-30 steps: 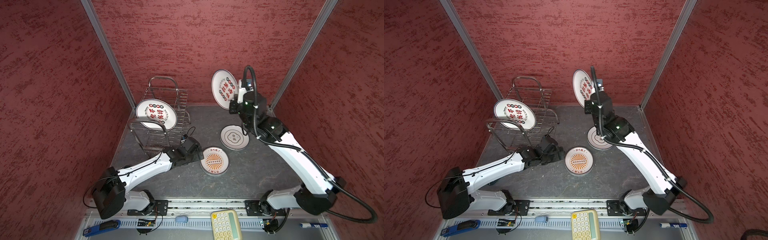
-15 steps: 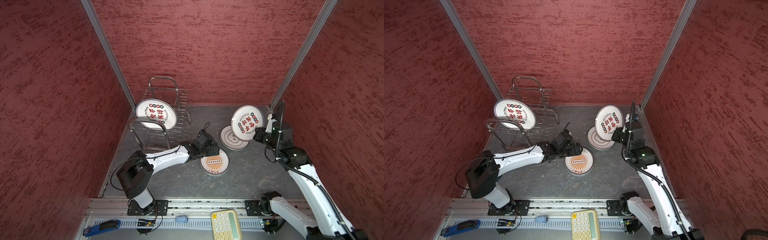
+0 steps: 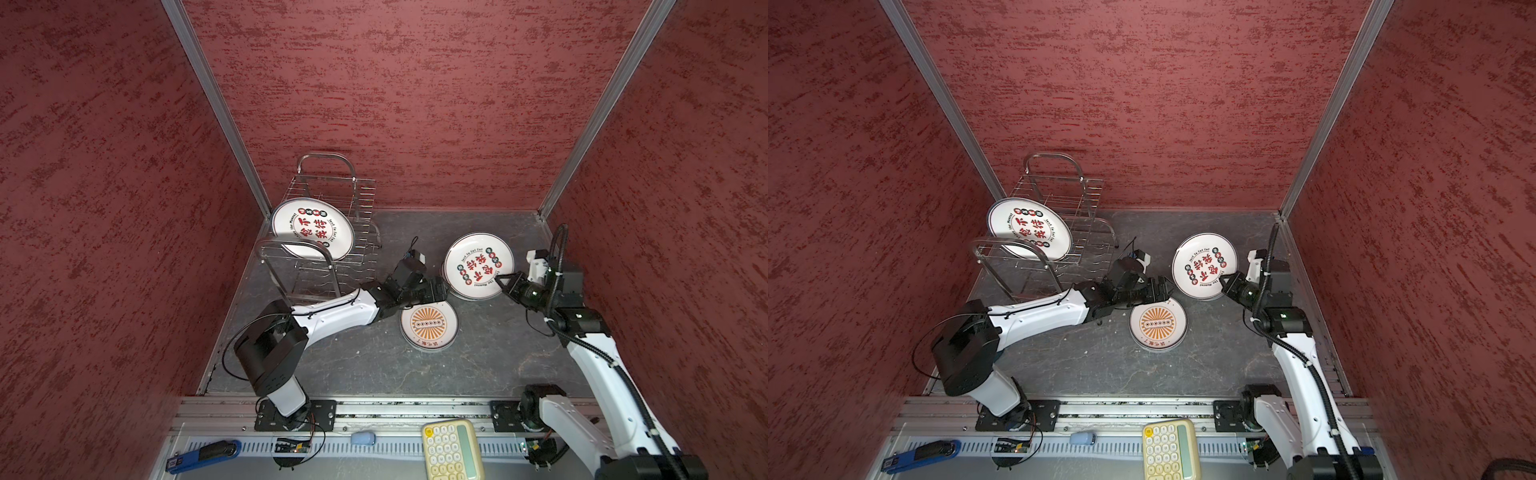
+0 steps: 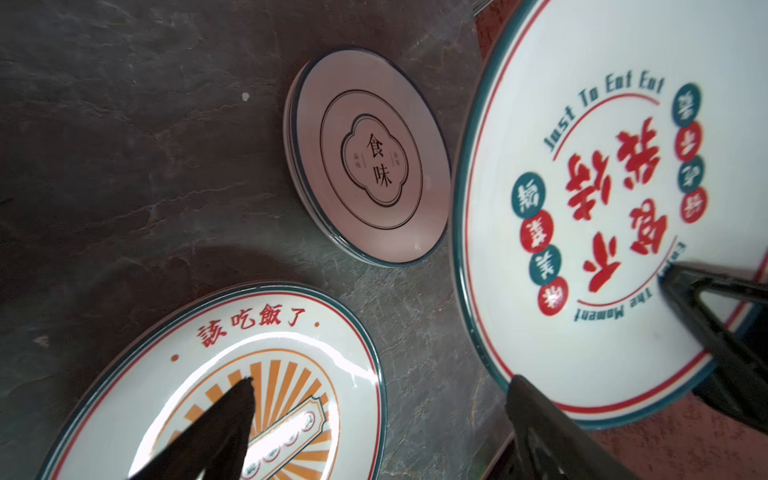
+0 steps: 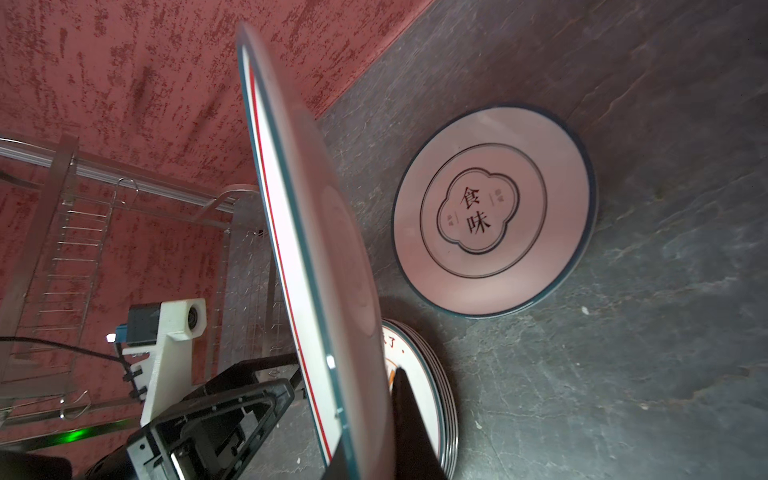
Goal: Unload the plates from the dish rack
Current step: 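Carry the plate toward the left gripper while left gripper grasps its rim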
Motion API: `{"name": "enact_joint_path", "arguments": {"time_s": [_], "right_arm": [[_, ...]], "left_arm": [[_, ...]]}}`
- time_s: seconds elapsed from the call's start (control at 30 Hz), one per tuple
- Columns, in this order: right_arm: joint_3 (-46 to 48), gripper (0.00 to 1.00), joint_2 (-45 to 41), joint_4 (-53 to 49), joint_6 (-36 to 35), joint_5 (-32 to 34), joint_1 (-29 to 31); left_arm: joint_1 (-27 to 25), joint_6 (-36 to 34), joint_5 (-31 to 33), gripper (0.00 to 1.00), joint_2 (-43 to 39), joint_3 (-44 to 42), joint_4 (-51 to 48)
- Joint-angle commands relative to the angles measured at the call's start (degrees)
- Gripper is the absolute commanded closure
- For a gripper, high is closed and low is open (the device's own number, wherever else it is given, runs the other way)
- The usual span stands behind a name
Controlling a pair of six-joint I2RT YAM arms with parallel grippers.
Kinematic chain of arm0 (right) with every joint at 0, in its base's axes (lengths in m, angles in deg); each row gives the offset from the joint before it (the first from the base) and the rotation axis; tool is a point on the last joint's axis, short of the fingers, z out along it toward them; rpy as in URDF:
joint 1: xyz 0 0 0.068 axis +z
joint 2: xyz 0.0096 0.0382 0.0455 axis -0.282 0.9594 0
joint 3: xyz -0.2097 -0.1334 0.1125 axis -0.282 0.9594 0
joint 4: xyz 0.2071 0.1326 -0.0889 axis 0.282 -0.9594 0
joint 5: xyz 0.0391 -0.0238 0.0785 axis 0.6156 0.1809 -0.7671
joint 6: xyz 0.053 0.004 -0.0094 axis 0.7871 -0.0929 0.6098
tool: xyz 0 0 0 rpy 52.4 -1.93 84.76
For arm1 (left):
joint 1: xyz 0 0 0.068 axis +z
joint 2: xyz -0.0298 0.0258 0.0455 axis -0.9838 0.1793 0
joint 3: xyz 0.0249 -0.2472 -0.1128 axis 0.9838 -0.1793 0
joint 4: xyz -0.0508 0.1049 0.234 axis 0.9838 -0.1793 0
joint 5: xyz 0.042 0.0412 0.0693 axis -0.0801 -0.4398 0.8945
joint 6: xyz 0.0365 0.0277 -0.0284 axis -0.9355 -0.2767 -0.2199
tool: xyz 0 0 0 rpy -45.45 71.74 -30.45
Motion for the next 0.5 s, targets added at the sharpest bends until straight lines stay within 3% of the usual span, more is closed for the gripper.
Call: {"name": "enact_joint_path", "arguments": {"time_s": [0.0, 0.3, 0.47], "right_arm": [[1.48, 1.0, -0.14, 9.4, 3.14, -7.83, -1.39], [7.74, 1.0, 2.17, 22.3, 9.73, -17.1, -2.83], [9.72, 1.0, 3.46, 26.25, 11.56, -19.84, -2.92]], "left_arm": [[1.96, 2.21, -4.18, 0.09, 0.71, -1.94, 7.05], [3.78, 4.51, -9.84, 0.27, 3.45, -1.92, 15.04], [3.6, 5.3, -11.08, 0.44, 4.7, -1.15, 17.02]]}}
